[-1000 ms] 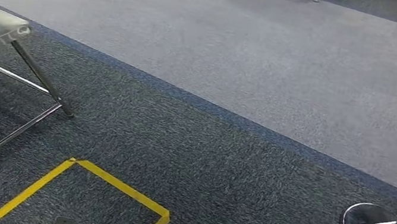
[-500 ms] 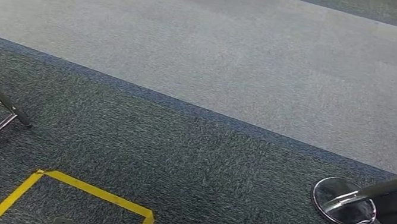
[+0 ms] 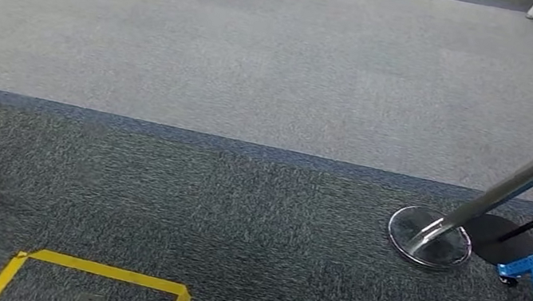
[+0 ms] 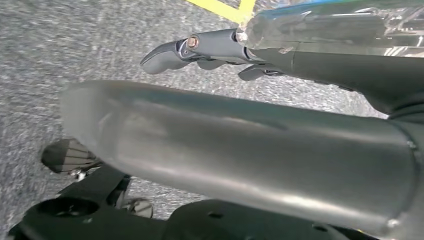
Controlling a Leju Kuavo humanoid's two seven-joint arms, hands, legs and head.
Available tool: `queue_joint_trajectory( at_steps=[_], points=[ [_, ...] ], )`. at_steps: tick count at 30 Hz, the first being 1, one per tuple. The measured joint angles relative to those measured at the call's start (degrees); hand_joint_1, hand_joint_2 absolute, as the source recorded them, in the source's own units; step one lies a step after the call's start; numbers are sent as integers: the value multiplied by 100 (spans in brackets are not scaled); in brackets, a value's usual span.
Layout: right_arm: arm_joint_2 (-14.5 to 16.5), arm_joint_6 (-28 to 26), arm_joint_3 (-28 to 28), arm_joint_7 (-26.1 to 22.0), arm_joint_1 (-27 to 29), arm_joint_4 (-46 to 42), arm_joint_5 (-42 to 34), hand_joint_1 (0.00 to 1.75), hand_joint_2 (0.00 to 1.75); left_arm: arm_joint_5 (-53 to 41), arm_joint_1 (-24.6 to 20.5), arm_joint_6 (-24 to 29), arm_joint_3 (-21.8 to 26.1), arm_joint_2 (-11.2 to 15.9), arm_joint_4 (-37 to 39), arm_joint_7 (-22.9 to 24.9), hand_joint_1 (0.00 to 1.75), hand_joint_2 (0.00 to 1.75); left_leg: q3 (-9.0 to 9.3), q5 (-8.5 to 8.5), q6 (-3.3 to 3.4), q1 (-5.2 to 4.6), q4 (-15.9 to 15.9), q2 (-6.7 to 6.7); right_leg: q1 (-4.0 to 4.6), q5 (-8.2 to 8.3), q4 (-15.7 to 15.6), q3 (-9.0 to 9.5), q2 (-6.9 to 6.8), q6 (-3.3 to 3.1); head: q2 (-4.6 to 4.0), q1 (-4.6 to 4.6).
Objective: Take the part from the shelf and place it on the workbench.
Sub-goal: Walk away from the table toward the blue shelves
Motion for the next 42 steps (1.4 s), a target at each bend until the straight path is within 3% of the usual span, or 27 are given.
queue_joint_trajectory(
  at_steps=[1, 3, 4, 5, 7, 8, 10, 11, 13, 14, 15, 17, 19, 20, 21, 24, 26, 28, 30, 32, 33, 34, 35, 37, 39, 41, 42],
  points=[
    [0, 1, 2, -1, -5, 0, 1, 0, 0, -3, 4, 0, 0, 0, 0, 0, 0, 0, -154, -190, -15, 5, 340, -148, -7, 10, -4, -4, 58, -20, 0, -10],
    [0, 2, 9, -1, -12, 0, 0, 0, 0, -5, 24, 0, 1, 1, 0, 0, 0, 0, -546, -522, -19, 5, 1139, -275, -7, 17, -4, -14, 199, -38, 0, -17],
    [0, 1, 14, -2, -9, 0, -1, 0, 0, -7, 31, 0, 1, 1, 0, 0, 0, 0, -671, -544, -14, 5, 1351, -290, -6, 19, -3, -16, 277, -40, 0, -19],
    [0, -1, 18, -4, -4, 0, -2, 0, 0, -10, 35, 0, 1, 1, 0, 0, 0, 0, -699, -449, -6, 6, 1352, -303, -7, 23, -3, -16, 359, -36, 0, -17],
    [0, -4, 25, -16, -1, 0, -8, 0, 0, -20, 33, 1, 1, 4, 0, -1, 0, 0, -443, -14, 13, 22, 732, -409, -17, 38, -2, -14, 524, -12, 0, -19],
    [0, -5, 26, -24, -7, 0, -12, 0, 0, -24, 31, 1, 1, 8, 0, -2, 0, 0, -261, 171, 19, 41, 312, -574, -13, 45, 11, -25, 606, 13, 0, -20],
    [0, -5, 30, -37, -18, 0, -18, 0, 0, -30, 23, 3, 1, 16, 0, -3, 0, 0, -44, 330, 24, 66, -208, -823, -14, 65, 20, -70, 745, 72, 0, -17],
    [0, -5, 31, -40, -16, 0, -21, 0, 0, -32, 20, 3, 1, 19, 0, -3, 0, 0, -22, 327, 40, 62, -284, -862, -21, 81, 12, -97, 811, 113, 0, -18],
    [0, -5, 32, -43, 8, 0, -27, 0, 0, -33, 11, 4, 1, 24, 0, -5, 0, 0, -21, 354, 112, 49, -307, -724, -50, 104, -4, -157, 838, 183, 0, -20],
    [0, -5, 32, -42, 18, 0, -29, 0, 0, -33, 8, 4, 1, 26, 0, -6, 0, 0, -17, 370, 159, 47, -321, -650, -51, 52, 76, -212, 714, 204, 0, -8],
    [0, -5, 32, -42, 18, 0, -31, 0, 0, -33, 8, 4, 1, 29, 0, -7, 0, 0, -14, 381, 198, 46, -336, -565, -43, -70, 270, -312, 536, 217, 0, 9],
    [3, -5, 33, -43, -6, 0, -33, 0, 0, -34, 27, 5, 2, 35, 0, -9, 0, 0, -14, 378, 241, 24, -339, -388, -27, -463, 988, -638, 193, 234, 0, 38],
    [7, -5, 34, -44, -15, 0, -38, 0, 0, -34, 45, 6, 3, 40, 0, -9, 0, 0, -12, 369, 251, 5, -336, -201, -27, -714, 1617, -910, 107, 255, 0, 39],
    [9, -5, 34, -44, -5, 0, -41, 0, 0, -34, 45, 6, 3, 41, 0, -9, 0, 0, -7, 362, 249, 1, -334, -117, -26, -683, 1646, -898, 91, 258, 0, 42],
    [9, -5, 34, -44, 6, 0, -44, 0, 0, -34, 41, 5, 3, 40, 0, -9, 0, 0, 4, 353, 241, 0, -333, -43, -26, -550, 1425, -757, 63, 256, 0, 41],
    [9, -5, 34, -40, 1, 0, -57, 0, 0, -34, 34, 5, 3, 38, 0, -9, 0, 0, 57, 299, 178, -24, -321, 141, 3, -136, 282, -78, -215, 214, 0, 39],
    [11, -5, 34, -36, -9, 0, -63, 0, 0, -34, 25, 6, 3, 40, 0, -9, 0, 0, 85, 277, 125, -48, -316, 231, 34, -115, 46, 56, -258, 151, 0, 31],
    [13, -5, 34, -32, 2, 0, -67, 0, 0, -34, 8, 6, 3, 38, 0, -9, 0, 0, 108, 263, 67, -32, -321, 295, 30, -90, 35, 43, -133, 76, 0, 30],
    [13, -7, 34, -28, 7, 0, -69, 0, 0, -34, -2, 7, 3, 37, 0, -9, 0, 0, 44, 105, 3, -10, -137, 125, 6, -62, 12, 40, -21, 7, 0, 24],
    [13, -7, 34, -26, -5, 0, -69, 0, 0, -34, 3, 7, 3, 37, 0, -9, 0, 0, -259, -269, -33, 2, 539, -164, -12, -46, 4, 33, 98, -36, 0, 8],
    [13, -7, 34, -26, -11, 0, -70, 0, 0, -34, 12, 7, 3, 37, 0, -9, 0, 0, -464, -446, -38, 4, 956, -242, -13, -43, 4, 27, 167, -48, 0, 3],
    [13, -7, 34, -26, -11, 0, -72, 0, 0, -33, 22, 7, 3, 37, 0, -9, 0, 0, -632, -538, -37, 5, 1273, -278, -13, -40, 4, 23, 244, -53, 0, 1],
    [13, -7, 34, -26, -7, 0, -75, 0, 0, -33, 29, 7, 3, 37, 0, -9, 0, 0, -711, -505, -31, 6, 1385, -293, -13, -37, 4, 21, 326, -52, 0, 1],
    [13, -7, 34, -26, 0, 0, -80, 0, 0, -33, 31, 7, 3, 37, 0, -9, 0, 0, -550, -134, -13, 17, 952, -347, -21, -26, 5, 24, 493, -34, 0, 1],
    [14, -5, 34, -32, -10, 0, -82, 0, 0, -34, 24, 7, 3, 38, 0, -9, 0, 0, -202, 236, -4, 58, 155, -598, -25, -11, 18, 3, 653, 10, 0, 0],
    [15, -5, 34, -41, -19, 0, -82, 0, 0, -40, 19, 5, 3, 39, 0, -9, 0, 0, -35, 331, 15, 74, -256, -787, -31, 15, 16, -46, 787, 86, 0, -3],
    [15, -5, 34, -44, -13, 0, -82, 0, 0, -44, 15, 4, 3, 38, 0, -9, 0, 0, -28, 322, 42, 63, -296, -767, -40, 33, 3, -75, 851, 132, 0, -2]
  ],
)
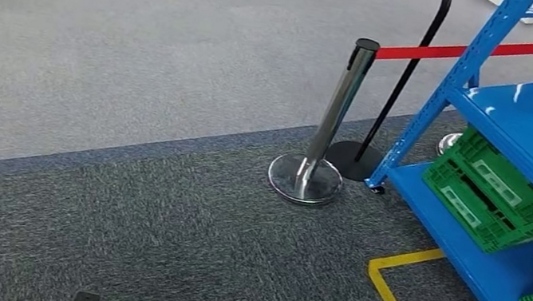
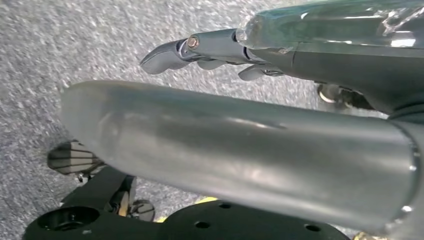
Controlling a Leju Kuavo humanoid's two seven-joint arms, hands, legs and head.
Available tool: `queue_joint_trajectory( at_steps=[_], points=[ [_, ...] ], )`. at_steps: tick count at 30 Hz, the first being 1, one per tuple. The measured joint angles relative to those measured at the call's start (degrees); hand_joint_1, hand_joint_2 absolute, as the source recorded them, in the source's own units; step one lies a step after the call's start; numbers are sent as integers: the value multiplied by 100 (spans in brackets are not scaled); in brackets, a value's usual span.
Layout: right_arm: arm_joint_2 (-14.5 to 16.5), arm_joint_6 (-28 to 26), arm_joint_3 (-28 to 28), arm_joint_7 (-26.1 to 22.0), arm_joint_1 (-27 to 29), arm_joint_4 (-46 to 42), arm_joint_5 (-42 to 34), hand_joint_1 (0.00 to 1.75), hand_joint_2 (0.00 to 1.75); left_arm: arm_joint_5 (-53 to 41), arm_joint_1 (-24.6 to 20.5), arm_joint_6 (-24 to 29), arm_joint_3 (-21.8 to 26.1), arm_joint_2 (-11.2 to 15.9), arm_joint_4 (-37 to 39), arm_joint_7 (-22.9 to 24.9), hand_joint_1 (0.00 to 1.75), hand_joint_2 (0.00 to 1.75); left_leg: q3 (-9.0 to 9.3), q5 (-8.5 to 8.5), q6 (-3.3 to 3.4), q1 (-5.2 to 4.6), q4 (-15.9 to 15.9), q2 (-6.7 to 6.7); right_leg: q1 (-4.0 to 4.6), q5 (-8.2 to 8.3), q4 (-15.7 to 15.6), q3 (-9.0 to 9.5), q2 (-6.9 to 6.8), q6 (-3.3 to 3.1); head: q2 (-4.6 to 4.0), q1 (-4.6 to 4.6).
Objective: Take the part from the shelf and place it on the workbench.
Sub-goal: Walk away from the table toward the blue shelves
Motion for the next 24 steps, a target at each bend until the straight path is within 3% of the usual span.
queue_joint_trajectory(
  at_steps=[1, 3, 5, 7, 8, 9, 10, 12, 14, 16, 18, 20, 22, 23, 24],
  points=[
    [0, 0, 0, -2, 14, 0, 0, 0, 0, -4, -3, -1, 0, -3, 0, 0, 0, 0, -3, 18, 39, -8, -6, 62, -17, 18, -20, -26, 32, 40, 0, -2],
    [0, -2, 0, -5, 38, 0, 0, 0, 0, -8, -9, -2, 1, -7, 0, 0, 0, 0, 2, 47, 130, -15, -35, 199, -12, -79, 132, -137, -196, 87, 0, 20],
    [1, -4, 0, -8, 21, 0, 0, 0, 0, -15, 4, -3, 2, -7, 0, 1, 0, 0, 7, 47, 193, -34, -48, 365, 12, -420, 749, -433, -584, 104, 0, 46],
    [5, -4, 0, -8, 5, 1, 0, 0, 0, -21, 26, -3, 2, -4, 0, 7, 0, 0, 11, 36, 214, -60, -45, 545, 16, -740, 1491, -773, -731, 121, 0, 49],
    [7, -4, 0, -4, 12, 1, 0, 0, 0, -22, 30, -2, 2, -2, 0, 10, 0, 0, 15, 30, 217, -68, -44, 627, 16, -763, 1645, -832, -749, 125, 0, 49],
    [9, -4, 0, -1, 23, 1, 0, 0, 0, -22, 28, -2, 2, -1, 0, 12, 0, 0, 25, 22, 215, -72, -43, 701, 16, -676, 1567, -768, -765, 123, 0, 50],
    [9, -4, 0, 3, 32, 0, 0, 0, 0, -22, 26, -3, 2, -2, 0, 12, 0, 0, 42, 10, 207, -74, -42, 771, 18, -509, 1269, -587, -804, 117, 0, 51],
    [9, -4, 0, 7, 27, 0, 0, 0, 0, -23, 23, -10, 2, -2, 0, 11, 0, 0, 89, -29, 165, -90, -33, 896, 38, -211, 446, -100, -1025, 86, 0, 50],
    [9, -3, 0, 7, 8, 0, -1, 0, 0, -30, 19, -20, 1, 1, 0, 9, 0, 0, 123, -61, 115, -117, -23, 997, 69, -133, 45, 139, -1161, 31, 0, 43],
    [9, -2, 0, 7, 12, 0, -4, 0, 0, -39, 6, -26, 1, 2, 0, 7, 0, 0, 146, -72, 70, -121, -28, 1088, 83, -131, 33, 126, -1059, -31, 0, 42],
    [10, -2, 0, 8, 22, 0, -8, 0, 0, -45, -7, -34, 2, 1, 0, 6, 0, 0, 121, -172, 1, -99, 71, 940, 60, -105, 15, 112, -937, -97, 0, 38],
    [11, -2, 0, 11, 13, 0, -9, 0, 0, -49, -5, -41, 2, 1, 0, 5, 0, 0, -111, -495, -57, -78, 601, 626, 28, -80, 0, 104, -811, -152, 0, 24],
    [11, -1, 0, 24, 3, 0, -9, 0, 0, -48, 14, -43, 3, 1, 0, 4, 0, 0, -496, -840, -73, -70, 1390, 496, 21, -72, 0, 86, -668, -176, 0, 17],
    [11, 0, 0, 32, 8, 0, -9, 0, 0, -48, 22, -44, 4, 1, 0, 4, 0, 0, -628, -882, -74, -67, 1627, 482, 19, -68, 1, 82, -588, -178, 0, 16],
    [11, 0, 0, 39, 16, 0, -9, 0, 0, -48, 27, -44, 4, 1, 0, 4, 0, 0, -657, -797, -71, -63, 1637, 473, 16, -62, 1, 80, -506, -172, 0, 16]
  ],
)
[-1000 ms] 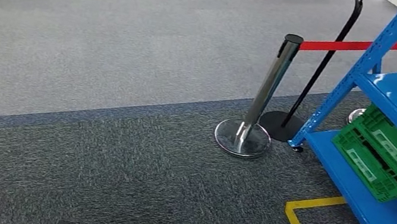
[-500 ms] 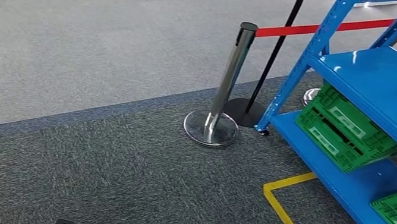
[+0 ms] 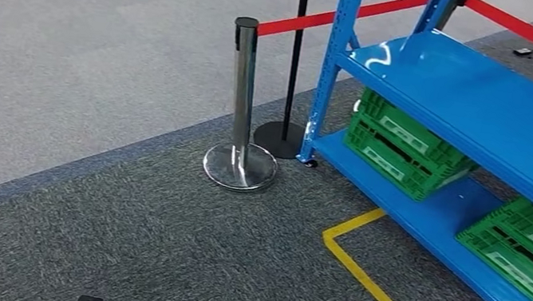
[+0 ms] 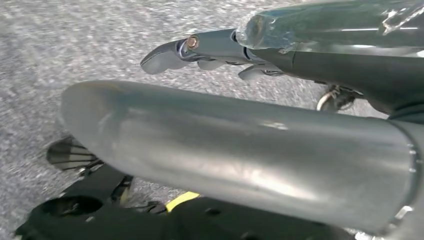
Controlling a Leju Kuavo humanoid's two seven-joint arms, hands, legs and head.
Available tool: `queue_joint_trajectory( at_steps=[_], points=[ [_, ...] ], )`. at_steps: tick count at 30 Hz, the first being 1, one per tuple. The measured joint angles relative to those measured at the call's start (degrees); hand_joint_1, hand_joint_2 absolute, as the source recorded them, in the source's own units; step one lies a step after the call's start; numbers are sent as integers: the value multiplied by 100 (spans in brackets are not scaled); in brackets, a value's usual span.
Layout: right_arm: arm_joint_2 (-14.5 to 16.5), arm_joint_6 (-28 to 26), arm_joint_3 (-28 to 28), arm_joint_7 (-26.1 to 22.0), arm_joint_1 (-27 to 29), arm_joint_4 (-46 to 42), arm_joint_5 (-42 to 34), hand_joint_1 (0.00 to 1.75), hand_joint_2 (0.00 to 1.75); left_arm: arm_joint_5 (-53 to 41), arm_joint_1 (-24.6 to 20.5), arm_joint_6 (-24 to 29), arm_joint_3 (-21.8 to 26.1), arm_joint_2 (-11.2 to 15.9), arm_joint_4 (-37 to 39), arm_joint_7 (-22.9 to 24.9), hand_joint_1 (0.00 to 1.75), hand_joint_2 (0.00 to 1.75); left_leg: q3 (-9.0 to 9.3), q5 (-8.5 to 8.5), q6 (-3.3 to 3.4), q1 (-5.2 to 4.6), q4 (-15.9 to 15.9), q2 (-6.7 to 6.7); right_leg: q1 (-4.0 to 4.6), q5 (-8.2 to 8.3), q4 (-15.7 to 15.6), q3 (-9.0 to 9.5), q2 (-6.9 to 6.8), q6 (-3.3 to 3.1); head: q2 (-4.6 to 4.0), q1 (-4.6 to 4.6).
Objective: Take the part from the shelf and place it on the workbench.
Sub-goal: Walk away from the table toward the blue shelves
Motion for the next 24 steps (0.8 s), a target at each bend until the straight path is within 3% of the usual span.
queue_joint_trajectory(
  at_steps=[2, 4, 6, 7, 8, 9, 10, 12, 14, 15, 17, 19, 20, 21, 23, 24],
  points=[
    [1, 0, 0, 4, 9, 0, 0, 0, 0, -1, 0, -1, 0, 1, 0, -2, 0, 0, 251, 423, 1, 27, -591, -96, -16, 18, 1, 0, 174, 31, 0, 1],
    [2, -1, 0, 9, -3, 0, -1, 0, 0, -1, -4, -4, 1, 2, 1, -4, 0, 0, 579, 725, -4, 76, -1336, -384, -16, 36, 22, -31, 336, 93, 0, -8],
    [2, -2, 0, 26, -1, 0, -2, 0, 0, -4, -10, -7, 2, 1, 2, -6, 0, 0, 682, 762, 33, 87, -1615, -533, -24, 70, 10, -82, 468, 176, 0, -16],
    [2, -2, 0, 42, 13, 0, -3, 0, 0, -6, -13, -8, 3, 0, 2, -8, 0, 0, 681, 769, 76, 81, -1627, -477, -40, 95, -15, -117, 531, 220, 0, -17],
    [2, -3, 0, 59, 33, 0, -4, 0, 0, -8, -19, -8, 3, -1, 2, -10, 0, 0, 683, 788, 121, 76, -1640, -405, -50, 106, -21, -144, 508, 254, 0, -17],
    [2, -4, 0, 78, 49, 0, -5, 0, 0, -9, -23, -8, 4, -2, 2, -16, 0, 0, 685, 804, 170, 75, -1652, -335, -47, 68, 37, -190, 393, 277, 0, -3],
    [2, -5, 0, 92, 51, 0, -6, 0, 0, -11, -23, -8, 4, -2, 2, -24, 0, 0, 686, 816, 212, 74, -1664, -256, -37, -38, 205, -284, 219, 292, 0, 18],
    [2, -4, 0, 108, 28, 0, -8, 0, 0, -14, -4, -8, 5, -1, 2, -38, 0, 0, 684, 812, 266, 45, -1669, -84, -17, -422, 906, -604, -141, 305, 0, 52],
    [3, -1, 0, 115, 17, 0, -9, 0, 0, -16, 16, -8, 7, 1, 2, -45, 0, 0, 686, 802, 284, 15, -1666, 105, -17, -694, 1580, -899, -240, 316, 0, 53],
    [4, 0, 0, 119, 26, 0, -9, 0, 0, -16, 15, -8, 8, 2, 2, -47, 0, 0, 691, 795, 286, 8, -1663, 187, -16, -677, 1642, -903, -253, 315, 0, 54],
    [4, -1, 0, 124, 42, 0, -9, 0, 0, -17, 6, -8, 9, -1, 2, -50, 0, 0, 723, 773, 270, 3, -1660, 324, -9, -367, 1067, -542, -337, 296, 0, 56],
    [4, -2, 0, 124, 28, 0, -9, 0, 0, -18, 3, -8, 9, -1, 2, -56, 0, 0, 766, 737, 222, -19, -1654, 440, 26, -132, 305, -92, -585, 250, 0, 52],
    [4, -2, 0, 124, 17, 0, -9, 0, 0, -18, -1, -8, 9, -1, 2, -61, 0, 0, 784, 726, 192, -30, -1653, 490, 44, -92, 104, 25, -666, 224, 0, 48],
    [4, -2, 0, 124, 11, 0, -9, 0, 0, -19, -6, -8, 9, 0, 2, -64, 0, 0, 796, 721, 163, -38, -1654, 538, 63, -101, 43, 56, -691, 193, 0, 45],
    [4, -2, 0, 125, 16, 0, -9, 0, 0, -23, -19, -8, 9, -1, 2, -70, 0, 0, 821, 715, 98, -26, -1670, 613, 60, -72, 31, 32, -565, 125, 0, 46],
    [4, -2, 0, 124, 19, 0, -9, 0, 0, -28, -25, -8, 9, -2, 2, -74, 0, 0, 816, 673, 60, -15, -1638, 541, 47, -57, 16, 29, -502, 87, 0, 41]
  ],
)
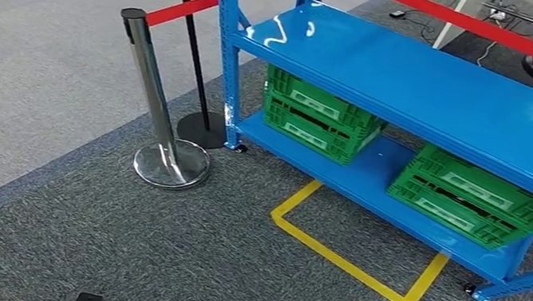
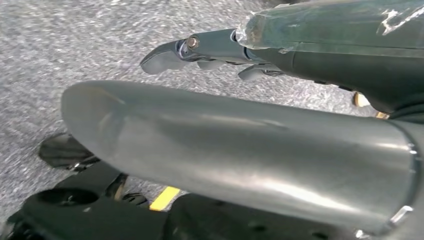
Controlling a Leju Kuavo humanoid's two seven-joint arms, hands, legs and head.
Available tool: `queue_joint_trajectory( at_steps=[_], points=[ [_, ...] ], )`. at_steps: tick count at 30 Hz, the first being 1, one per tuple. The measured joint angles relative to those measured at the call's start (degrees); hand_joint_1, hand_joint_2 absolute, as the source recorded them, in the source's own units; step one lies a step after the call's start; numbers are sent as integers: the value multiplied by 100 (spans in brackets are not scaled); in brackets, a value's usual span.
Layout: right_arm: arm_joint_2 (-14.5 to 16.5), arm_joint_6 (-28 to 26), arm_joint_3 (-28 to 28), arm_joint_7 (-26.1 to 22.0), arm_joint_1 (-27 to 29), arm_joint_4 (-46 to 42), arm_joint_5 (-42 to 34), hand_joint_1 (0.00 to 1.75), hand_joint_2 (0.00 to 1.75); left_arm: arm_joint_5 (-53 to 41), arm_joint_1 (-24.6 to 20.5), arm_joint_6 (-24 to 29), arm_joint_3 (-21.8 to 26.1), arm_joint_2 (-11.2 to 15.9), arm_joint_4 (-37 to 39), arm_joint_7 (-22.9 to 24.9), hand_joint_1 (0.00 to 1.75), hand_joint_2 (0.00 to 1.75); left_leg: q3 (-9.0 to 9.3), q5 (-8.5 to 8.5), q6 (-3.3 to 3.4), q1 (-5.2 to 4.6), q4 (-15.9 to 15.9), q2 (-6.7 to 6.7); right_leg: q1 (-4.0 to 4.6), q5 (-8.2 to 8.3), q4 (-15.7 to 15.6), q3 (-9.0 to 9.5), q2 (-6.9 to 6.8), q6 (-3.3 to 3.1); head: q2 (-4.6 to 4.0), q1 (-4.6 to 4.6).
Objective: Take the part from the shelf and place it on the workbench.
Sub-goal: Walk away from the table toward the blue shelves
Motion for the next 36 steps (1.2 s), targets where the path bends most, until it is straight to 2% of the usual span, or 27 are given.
queue_joint_trajectory(
  at_steps=[1, 3, 4, 5, 6, 7, 8, 10, 12, 13, 14, 15, 16, 18, 19, 20, 21, 22, 24, 26, 27, 29, 30, 32, 34, 35, 36],
  points=[
    [0, -1, 0, -2, -3, 0, -1, 0, 0, -4, -3, 0, 0, -1, 0, -4, 0, 0, -49, -101, -35, 9, 126, -128, -18, 19, -18, -2, 67, -36, 0, -11],
    [0, 1, 0, -6, -20, 0, -6, 0, 0, -10, 2, 0, 1, 0, 0, -10, 0, 0, -321, -437, -84, 25, 717, -435, -41, 46, -34, -4, 205, -83, 0, -42],
    [0, 3, 0, -7, -28, 0, -9, 0, 0, -9, 11, 0, 2, 1, 0, -10, 0, 0, -507, -596, -94, 28, 1091, -501, -41, 52, -33, -14, 280, -95, 0, -49],
    [0, 4, 0, -7, -28, 0, -12, 0, 0, -9, 23, 0, 3, 1, 0, -10, 0, 0, -658, -671, -100, 29, 1368, -524, -40, 56, -33, -20, 359, -101, 0, -53],
    [-1, 6, 0, -2, -22, 0, -14, 0, 0, -8, 31, 0, 4, 2, 0, -10, 0, 0, -737, -637, -99, 30, 1477, -535, -39, 60, -32, -22, 445, -102, 0, -53],
    [-1, 6, 0, 9, -15, 0, -15, 0, 0, -11, 35, -1, 5, 2, 0, -10, 0, 0, -718, -497, -89, 31, 1382, -547, -39, 65, -32, -23, 533, -95, 0, -52],
    [-1, 6, 0, 22, -9, 0, -15, 0, 0, -16, 33, -1, 6, 2, 0, -10, 0, 0, -610, -290, -75, 35, 1109, -586, -40, 72, -31, -22, 619, -84, 0, -52],
    [-1, 6, 0, 51, -10, 0, -15, 0, 0, -28, 24, -4, 7, 4, 0, -11, 0, 0, -300, 58, -35, 65, 390, -870, -40, 89, -21, -38, 773, -43, 0, -50],
    [-2, 6, 0, 67, -15, 0, -15, 0, 0, -33, 18, -7, 8, 5, 0, -15, 0, 0, -145, 139, -5, 81, 5, -1105, -47, 114, -24, -84, 903, 27, 0, -46],
    [-2, 6, 0, 73, -11, 0, -15, 0, 0, -33, 17, -8, 10, 5, 0, -18, 0, 0, -136, 126, 15, 74, -39, -1101, -54, 134, -38, -110, 970, 72, 0, -44],
    [-2, 6, 0, 76, 0, 0, -15, 0, 0, -33, 14, -9, 11, 3, 0, -21, 0, 0, -135, 143, 45, 67, -48, -1034, -72, 155, -60, -140, 1025, 117, 0, -45],
    [-2, 6, 0, 79, 15, 0, -15, 0, 0, -32, 10, -11, 13, 1, 0, -22, 0, 0, -129, 161, 83, 67, -66, -963, -75, 149, -45, -171, 976, 152, 0, -42],
    [-2, 6, 0, 81, 24, 0, -15, 0, 0, -32, 6, -15, 14, 0, 0, -23, 0, 0, -123, 178, 124, 69, -85, -886, -67, 79, 52, -236, 837, 178, 0, -26],
    [-2, 6, 0, 84, 14, 0, -15, 0, 0, -32, 15, -22, 17, -2, 0, -23, 0, 0, -116, 185, 179, 63, -104, -707, -45, -277, 621, -513, 442, 211, 0, 7],
    [-2, 6, 0, 84, 3, 0, -15, 0, 0, -32, 26, -24, 19, -2, 0, -23, 0, 0, -116, 179, 193, 53, -103, -614, -42, -495, 1033, -706, 321, 227, 0, 19],
    [-2, 6, 0, 84, -1, 0, -15, 0, 0, -32, 37, -24, 22, -1, 0, -23, 0, 0, -115, 173, 198, 46, -102, -516, -43, -648, 1389, -866, 272, 240, 0, 18],
    [-2, 6, 0, 84, 4, 0, -15, 0, 0, -32, 41, -24, 25, 0, 0, -23, 0, 0, -112, 167, 199, 42, -100, -428, -43, -693, 1576, -936, 254, 247, 0, 18],
    [-3, 6, 0, 84, 13, 0, -16, 0, 0, -32, 38, -25, 27, -1, 0, -23, 0, 0, -102, 158, 194, 41, -99, -349, -43, -622, 1527, -881, 240, 250, 0, 20],
    [-4, 6, 0, 85, 22, 0, -17, 0, 0, -32, 29, -32, 28, -5, 0, -25, 0, 0, -59, 129, 162, 41, -96, -211, -40, -276, 810, -439, 110, 238, 0, 22],
    [-6, 6, 0, 84, 5, 0, -18, 0, 0, -30, 26, -37, 31, -5, 0, -31, 0, 0, -14, 85, 102, 12, -86, -98, -24, -50, 136, -24, -74, 183, 0, 12],
    [-7, 8, 0, 82, -3, 0, -19, 0, 0, -25, 21, -34, 36, -4, 0, -37, 0, 0, 4, 72, 74, -1, -83, -54, -14, -22, 5, 55, -115, 147, 0, 5],
    [-7, 16, 0, 79, -3, 0, -21, 0, 0, -3, 3, -27, 45, -3, 0, -61, 0, 0, 31, 66, 26, -5, -91, 30, 0, -16, -9, 37, -19, 66, 0, -4],
    [-7, 19, 0, 78, 2, 0, -22, 0, 0, 8, -9, -25, 49, -4, 0, -79, 0, 0, 37, 47, -8, 5, -82, 5, -6, -6, -13, 26, 37, 30, 0, -4],
    [-7, 19, 0, 74, -1, 0, -24, 0, 0, 19, -20, -32, 56, -6, 0, -116, 0, 0, -72, -158, -72, 26, 183, -214, -32, 22, -29, 16, 149, -40, 0, -22],
    [-7, 18, 0, 72, -12, 0, -23, 0, 0, 61, -13, -66, 84, -7, 0, -151, 0, 0, -412, -536, -104, 39, 901, -461, -45, 39, -31, 1, 272, -79, 0, -45],
    [-7, 18, 0, 72, -13, 0, -23, 0, 0, 110, -8, -96, 112, -7, 0, -178, 0, 0, -612, -682, -106, 41, 1289, -502, -44, 43, -31, -6, 343, -87, 0, -46],
    [-7, 18, 0, 74, -8, 0, -22, 0, 0, 174, -3, -128, 149, -7, 0, -219, 0, 0, -755, -726, -101, 41, 1539, -520, -42, 45, -31, -10, 421, -91, 0, -47]
  ],
)
